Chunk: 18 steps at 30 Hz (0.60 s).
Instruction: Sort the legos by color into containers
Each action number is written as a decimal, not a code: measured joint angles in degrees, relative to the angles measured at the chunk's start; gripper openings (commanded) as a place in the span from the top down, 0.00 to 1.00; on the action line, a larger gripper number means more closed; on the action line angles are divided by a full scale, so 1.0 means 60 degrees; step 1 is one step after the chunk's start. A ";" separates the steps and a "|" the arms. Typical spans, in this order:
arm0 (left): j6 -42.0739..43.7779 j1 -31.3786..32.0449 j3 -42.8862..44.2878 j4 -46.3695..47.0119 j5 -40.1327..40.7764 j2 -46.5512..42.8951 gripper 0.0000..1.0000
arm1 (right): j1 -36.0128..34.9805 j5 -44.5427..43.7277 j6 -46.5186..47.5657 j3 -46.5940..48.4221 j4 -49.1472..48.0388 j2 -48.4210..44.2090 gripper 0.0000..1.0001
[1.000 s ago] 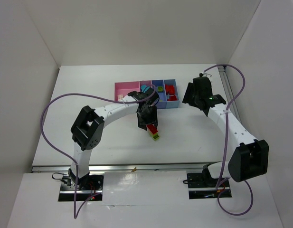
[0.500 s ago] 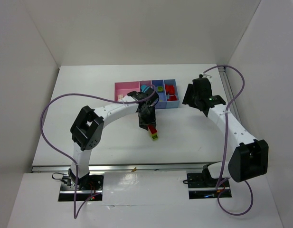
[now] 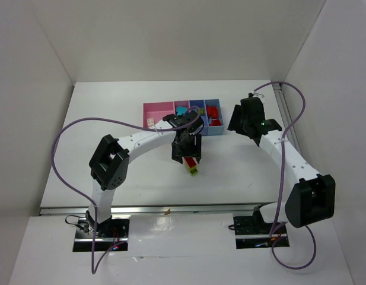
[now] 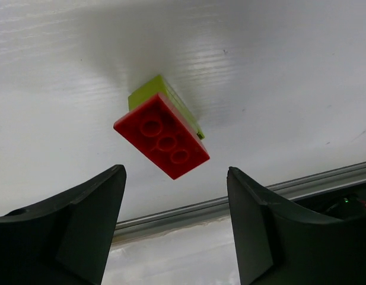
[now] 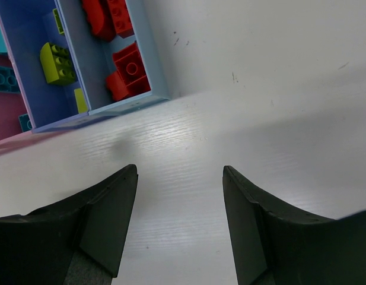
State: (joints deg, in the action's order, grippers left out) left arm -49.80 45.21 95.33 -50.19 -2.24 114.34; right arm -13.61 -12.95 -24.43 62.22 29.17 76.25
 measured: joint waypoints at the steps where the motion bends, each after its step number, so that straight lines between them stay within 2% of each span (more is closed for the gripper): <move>1: -0.0025 0.0026 0.0131 -0.0076 0.0076 0.0000 0.20 | 0.0000 0.0018 0.0000 0.0000 0.0000 0.0000 0.33; 7: -0.0827 -0.0015 0.1129 -0.0787 0.0783 0.0437 0.30 | 0.0000 0.0080 0.0018 -0.0015 0.0000 -0.0033 0.33; 10: -0.1304 -0.0011 0.1588 -0.1217 0.1158 0.1005 0.25 | 0.0000 0.0124 0.0084 -0.0087 0.0018 -0.0200 0.33; 11: -0.1472 0.0011 0.1687 -0.1311 0.1246 0.1198 0.18 | 0.0000 0.0127 0.0117 -0.0120 0.0015 -0.0277 0.33; 14: -0.1796 0.0127 0.1829 -0.1548 0.1475 0.1617 0.08 | 0.0000 0.0142 0.0240 -0.0149 0.0029 -0.0510 0.33; 16: -0.2000 0.0215 0.1829 -0.1672 0.1545 0.1668 0.08 | 0.0000 0.0157 0.0299 -0.0160 0.0029 -0.0648 0.33; 18: -0.2208 0.0270 0.1829 -0.1694 0.1588 0.1668 0.16 | 0.0000 0.0160 0.0372 -0.0204 0.0033 -0.0780 0.33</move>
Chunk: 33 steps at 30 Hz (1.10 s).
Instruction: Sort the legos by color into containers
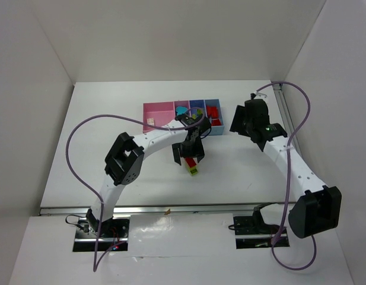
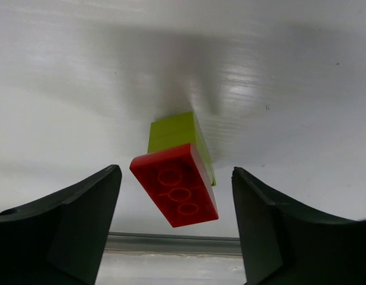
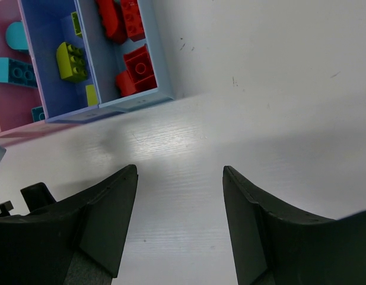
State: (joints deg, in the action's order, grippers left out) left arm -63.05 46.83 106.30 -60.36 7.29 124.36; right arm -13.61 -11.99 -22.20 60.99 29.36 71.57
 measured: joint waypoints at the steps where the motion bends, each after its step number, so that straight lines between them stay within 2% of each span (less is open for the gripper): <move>1: -0.0069 0.0026 0.0000 -0.0004 0.0004 0.0000 0.19 | 0.0000 -0.0004 0.0033 -0.0044 0.0000 -0.0062 0.33; 7: -0.0321 0.0131 -0.0011 -0.0029 0.0066 0.0004 0.35 | 0.0000 -0.0007 0.0120 -0.0244 0.0073 -0.0321 0.33; 8: -0.0321 0.0142 -0.0011 -0.0033 0.0091 0.0004 0.41 | 0.0000 -0.0004 0.0135 -0.0277 0.0098 -0.0357 0.33; 10: -0.0346 0.0157 -0.0011 -0.0029 0.0124 0.0004 0.47 | 0.0000 -0.0007 0.0142 -0.0364 0.0109 -0.0415 0.32; 11: -0.0350 0.0164 -0.0011 -0.0033 0.0138 0.0004 0.56 | 0.0000 -0.0004 0.0142 -0.0408 0.0131 -0.0437 0.32; 15: -0.0306 0.0171 -0.0011 -0.0036 0.0142 -0.0004 0.73 | 0.0000 -0.0004 0.0142 -0.0430 0.0233 -0.0452 0.32; 18: -0.0266 0.0175 -0.0011 -0.0040 0.0138 -0.0026 0.82 | 0.0000 -0.0007 0.0138 -0.0430 0.0259 -0.0474 0.32; 19: -0.0204 0.0168 -0.0011 -0.0047 0.0135 -0.0073 0.95 | 0.0000 0.0004 0.0138 -0.0430 0.0266 -0.0477 0.32; 20: -0.0040 0.0098 -0.0011 -0.0066 0.0091 -0.0153 1.00 | 0.0000 0.0066 0.0138 -0.0430 0.0277 -0.0477 0.32; 25: 0.1472 -0.0645 -0.0055 0.0393 -0.0903 -0.1392 1.00 | 0.0131 0.1362 0.0262 -0.0430 0.0302 -0.0477 0.32; 29: 0.3355 -0.2186 -0.0419 0.1865 -0.2980 -0.3111 1.00 | 0.0208 0.3155 0.0670 -0.0251 0.0335 -0.0328 0.27; 33: 0.4838 -0.3515 -0.0550 0.2918 -0.4870 -0.4164 1.00 | 0.0280 0.5198 0.1184 0.1071 0.0361 0.0342 0.27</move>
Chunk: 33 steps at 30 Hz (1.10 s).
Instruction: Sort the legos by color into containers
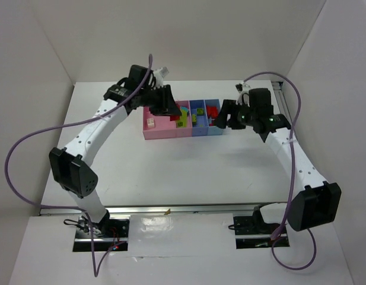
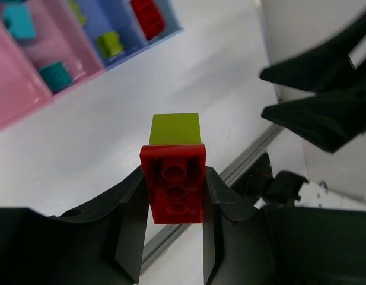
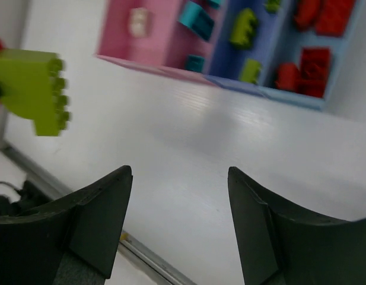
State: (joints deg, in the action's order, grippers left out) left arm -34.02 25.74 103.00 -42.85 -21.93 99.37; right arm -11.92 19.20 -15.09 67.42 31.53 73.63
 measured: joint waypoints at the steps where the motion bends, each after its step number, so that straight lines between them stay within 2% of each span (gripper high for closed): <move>1: 0.0288 -0.0189 -0.0084 0.0328 -0.0590 -0.0160 1.00 | 0.0033 0.0623 0.0055 0.0357 -0.0062 0.0149 0.27; 3: 0.0696 -0.0444 -0.0484 0.1089 -0.1854 -0.0423 1.00 | 0.0080 0.1942 0.0022 0.0852 -0.0583 0.0346 0.23; 6: 0.0903 -0.0732 -0.1308 0.2313 -0.3810 -0.0616 1.00 | 0.0098 0.3738 -0.0616 0.0790 -0.1949 0.0372 0.18; 9: 0.0703 -0.0922 -0.2080 0.3657 -0.5461 -0.0616 1.00 | 0.0102 0.5144 -0.1501 0.0379 -0.3639 0.0430 0.15; 13: 0.0044 -0.1107 -0.2718 0.5348 -0.6987 -0.0616 1.00 | 0.0102 0.6430 -0.2255 0.0361 -0.4827 0.0973 0.12; 18: -0.0630 -0.1271 -0.2758 0.6845 -0.7978 -0.0616 1.00 | 0.0069 0.7311 -0.2568 0.0364 -0.5074 0.1453 0.11; 22: -0.0885 -0.1290 -0.2758 0.7369 -0.8411 -0.0616 1.00 | -0.0113 0.7989 -0.2630 0.0368 -0.5275 0.1730 0.13; 33: -0.0674 -0.1290 -0.2605 0.6987 -0.8633 -0.0310 1.00 | -0.0787 0.8896 -0.2652 0.0463 -0.5417 0.1963 0.28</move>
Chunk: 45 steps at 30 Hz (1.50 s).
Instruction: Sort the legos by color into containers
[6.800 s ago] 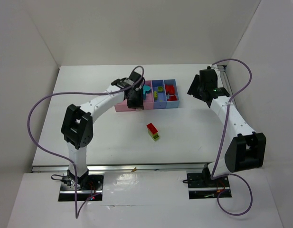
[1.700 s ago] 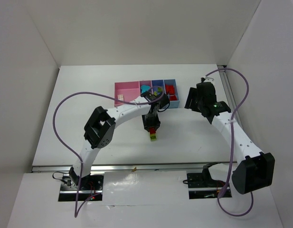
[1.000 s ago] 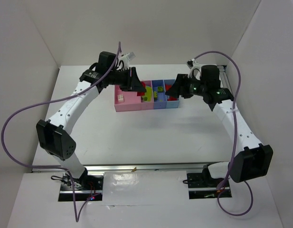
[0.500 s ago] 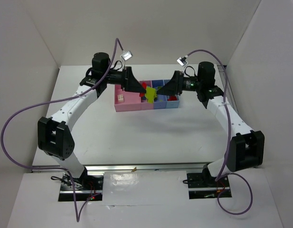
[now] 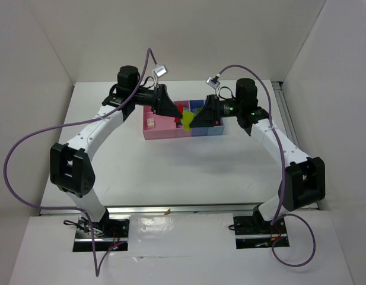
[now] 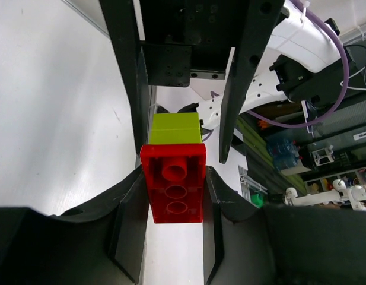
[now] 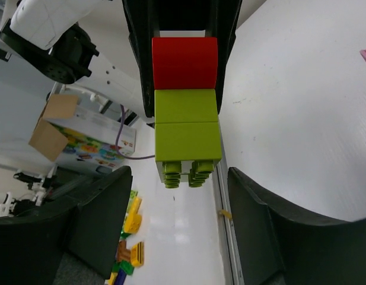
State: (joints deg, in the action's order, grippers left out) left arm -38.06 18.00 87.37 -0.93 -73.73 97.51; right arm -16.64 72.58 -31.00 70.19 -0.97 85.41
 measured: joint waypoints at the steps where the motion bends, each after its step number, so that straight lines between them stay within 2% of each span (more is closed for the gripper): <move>1: 0.0047 0.0000 0.0004 -0.0066 -0.0004 0.0022 1.00 | 0.0000 0.0033 -0.0004 0.0000 -0.0004 0.0004 0.33; 4: 0.0062 0.0000 0.0004 -0.0098 -0.0004 0.0040 1.00 | 0.0000 0.0062 0.0000 0.0018 0.0000 0.0022 0.46; 5: 0.0062 0.0000 0.0004 -0.0091 -0.0007 0.0040 1.00 | 0.0000 0.0058 -0.0007 0.0040 -0.0007 0.0033 0.66; 6: 0.0033 0.0000 0.0004 -0.0084 -0.0036 0.0040 1.00 | 0.0000 0.0015 0.0055 0.0055 -0.0062 0.0036 0.79; 9: 0.0098 0.0000 0.0026 -0.0098 -0.0018 0.0036 1.00 | -0.0011 -0.0022 -0.0015 0.0073 -0.0047 0.0091 0.98; 17: 0.0579 -0.0291 0.0026 -0.0674 0.0353 0.0040 1.00 | 0.0033 -0.0732 0.0415 0.0080 0.0390 0.0124 1.00; 25: 0.0605 -0.1246 0.0026 -0.1089 0.0820 0.0273 1.00 | 0.0685 -0.2677 0.1024 0.0066 0.1377 0.0080 1.00; 29: 0.0823 -0.1228 0.0168 -0.1734 0.1523 0.0521 1.00 | 0.0681 -0.4357 0.1071 0.0120 0.1905 0.0066 1.00; 33: 0.1122 -0.1056 0.0969 -0.2925 0.2728 0.1104 1.00 | 0.0674 -0.6535 0.1060 0.0852 0.2688 0.0499 1.00; 38: 0.1348 -0.0346 0.1923 -0.4051 0.4156 0.1767 1.00 | 0.0721 -0.8750 0.0889 0.1031 0.3089 0.0568 1.00; 45: 0.0976 0.0896 0.4437 -0.4193 0.4976 0.3978 1.00 | 0.1220 -1.1876 0.0557 -0.0095 0.3778 -0.1009 0.99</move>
State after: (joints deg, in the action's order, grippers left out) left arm -32.21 23.38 113.99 -26.09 -43.88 121.38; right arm -9.32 1.32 -27.66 69.63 21.69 79.35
